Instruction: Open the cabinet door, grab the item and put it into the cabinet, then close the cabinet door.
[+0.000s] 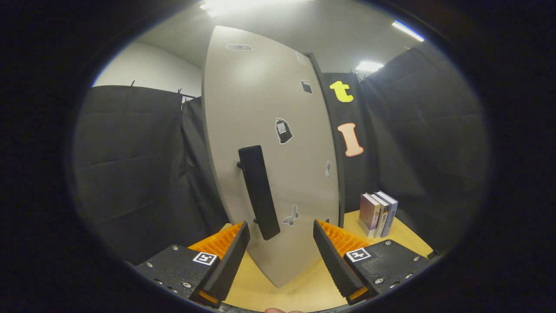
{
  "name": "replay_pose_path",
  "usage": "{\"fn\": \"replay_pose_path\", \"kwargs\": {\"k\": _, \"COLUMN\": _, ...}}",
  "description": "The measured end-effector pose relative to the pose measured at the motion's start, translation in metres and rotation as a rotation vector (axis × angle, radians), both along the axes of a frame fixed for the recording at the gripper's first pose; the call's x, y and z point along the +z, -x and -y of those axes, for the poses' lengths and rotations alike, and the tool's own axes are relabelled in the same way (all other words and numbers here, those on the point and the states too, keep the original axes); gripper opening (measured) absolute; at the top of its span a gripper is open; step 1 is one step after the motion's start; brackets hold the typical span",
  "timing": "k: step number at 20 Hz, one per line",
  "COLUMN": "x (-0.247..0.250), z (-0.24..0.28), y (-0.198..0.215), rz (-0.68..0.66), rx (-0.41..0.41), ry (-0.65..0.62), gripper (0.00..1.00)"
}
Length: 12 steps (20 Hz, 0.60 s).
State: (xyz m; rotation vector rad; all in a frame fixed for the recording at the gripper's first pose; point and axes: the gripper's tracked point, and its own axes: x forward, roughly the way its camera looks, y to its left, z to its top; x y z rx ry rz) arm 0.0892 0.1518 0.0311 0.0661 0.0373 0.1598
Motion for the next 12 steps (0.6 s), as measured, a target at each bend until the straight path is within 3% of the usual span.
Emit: {"fn": "replay_pose_path", "kwargs": {"k": 12, "x": -0.007, "z": -0.027, "y": -0.007, "rz": 0.023, "rx": -0.033, "ry": 0.032, "gripper": 0.92}}
